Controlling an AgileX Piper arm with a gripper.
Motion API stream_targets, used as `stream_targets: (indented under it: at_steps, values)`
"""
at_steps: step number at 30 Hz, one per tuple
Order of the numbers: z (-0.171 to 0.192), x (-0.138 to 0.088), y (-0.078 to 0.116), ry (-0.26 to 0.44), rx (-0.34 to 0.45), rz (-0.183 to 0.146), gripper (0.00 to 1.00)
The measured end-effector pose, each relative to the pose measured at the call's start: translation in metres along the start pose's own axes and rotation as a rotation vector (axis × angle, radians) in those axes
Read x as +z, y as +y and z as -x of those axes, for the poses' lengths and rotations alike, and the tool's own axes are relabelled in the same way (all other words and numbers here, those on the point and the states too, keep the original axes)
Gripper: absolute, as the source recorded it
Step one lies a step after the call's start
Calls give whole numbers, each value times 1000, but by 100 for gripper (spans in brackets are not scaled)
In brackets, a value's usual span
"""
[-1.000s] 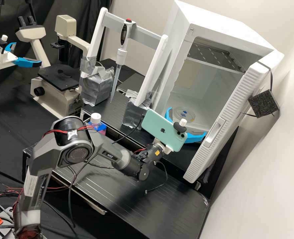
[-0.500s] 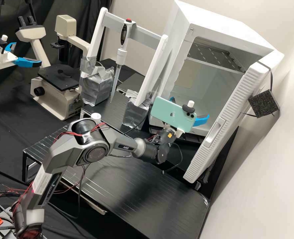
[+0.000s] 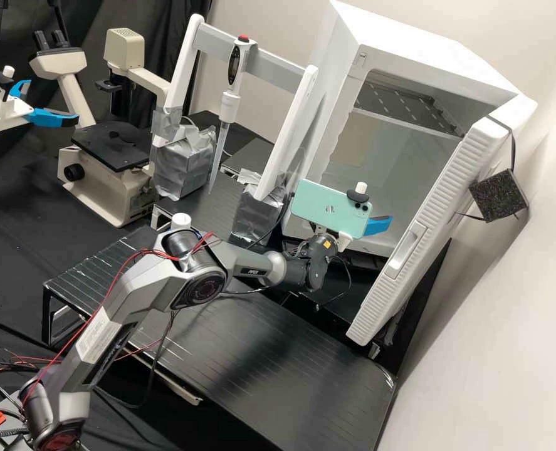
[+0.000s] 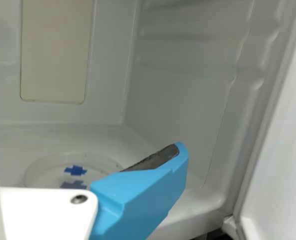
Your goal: Move the petri dish to the microscope
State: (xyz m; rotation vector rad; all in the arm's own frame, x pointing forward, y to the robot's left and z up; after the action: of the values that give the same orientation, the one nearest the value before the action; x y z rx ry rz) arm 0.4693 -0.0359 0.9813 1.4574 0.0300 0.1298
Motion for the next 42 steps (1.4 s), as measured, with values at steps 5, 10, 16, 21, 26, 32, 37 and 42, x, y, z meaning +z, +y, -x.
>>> stream_targets:
  at_steps: [5, 10, 16, 21, 26, 32, 37, 42]
  values:
    - [-8, 3, -8, -24, -20, 1, 100]
    - [-13, 8, -15, -32, -36, 8, 100]
    - [-16, 14, -19, -51, -47, 9, 100]
    - [-16, 13, -18, -49, -46, 13, 100]
    - [-16, 13, -18, -49, -46, 13, 0]
    - [-16, 14, -17, -48, -48, 19, 0]
    - [-16, 14, -17, -48, -48, 19, 0]
    - [-16, 14, -17, -48, -49, 20, 0]
